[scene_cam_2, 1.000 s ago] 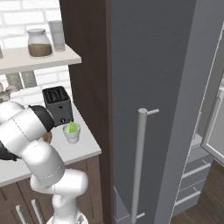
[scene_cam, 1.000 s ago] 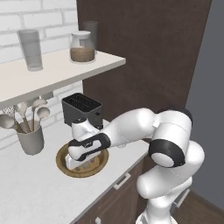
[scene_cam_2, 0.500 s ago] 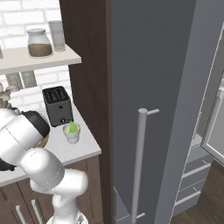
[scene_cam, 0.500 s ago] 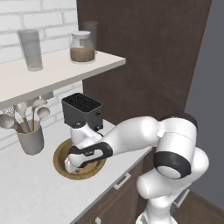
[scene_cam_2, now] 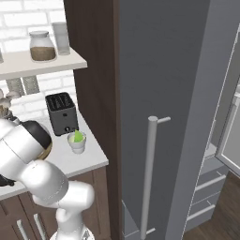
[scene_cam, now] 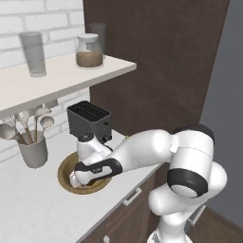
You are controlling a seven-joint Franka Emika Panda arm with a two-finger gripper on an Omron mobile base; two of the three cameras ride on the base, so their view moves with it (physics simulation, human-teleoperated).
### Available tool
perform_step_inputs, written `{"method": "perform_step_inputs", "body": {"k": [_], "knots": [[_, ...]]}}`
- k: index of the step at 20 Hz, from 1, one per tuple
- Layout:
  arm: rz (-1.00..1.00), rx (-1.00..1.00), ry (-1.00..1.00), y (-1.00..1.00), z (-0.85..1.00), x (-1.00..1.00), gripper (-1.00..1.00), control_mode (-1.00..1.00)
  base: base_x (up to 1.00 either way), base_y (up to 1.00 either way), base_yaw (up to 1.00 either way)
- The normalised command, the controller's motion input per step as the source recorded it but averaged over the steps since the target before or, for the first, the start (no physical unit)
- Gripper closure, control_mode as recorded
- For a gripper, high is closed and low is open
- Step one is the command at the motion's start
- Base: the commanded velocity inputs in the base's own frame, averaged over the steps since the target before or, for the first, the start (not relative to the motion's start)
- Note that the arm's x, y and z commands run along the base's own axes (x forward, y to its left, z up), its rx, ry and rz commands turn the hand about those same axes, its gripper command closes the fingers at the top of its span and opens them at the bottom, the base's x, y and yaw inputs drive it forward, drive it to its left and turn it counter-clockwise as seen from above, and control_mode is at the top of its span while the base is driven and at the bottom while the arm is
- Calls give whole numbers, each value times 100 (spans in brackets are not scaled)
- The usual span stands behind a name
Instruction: Grab a lemon wedge from the fridge and one ice cube from the ice bowl, and put them in the glass of lemonade.
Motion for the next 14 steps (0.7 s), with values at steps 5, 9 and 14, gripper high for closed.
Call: {"method": "perform_step_inputs", "body": {"k": [5,9,14], "knots": [[0,0,-3,0,-27,-6,-100,-100,0,0,0],[0,0,0,0,-2,-8,-100,-100,0,0,0],[0,0,0,0,-1,-17,-100,-100,0,0,0]]}}
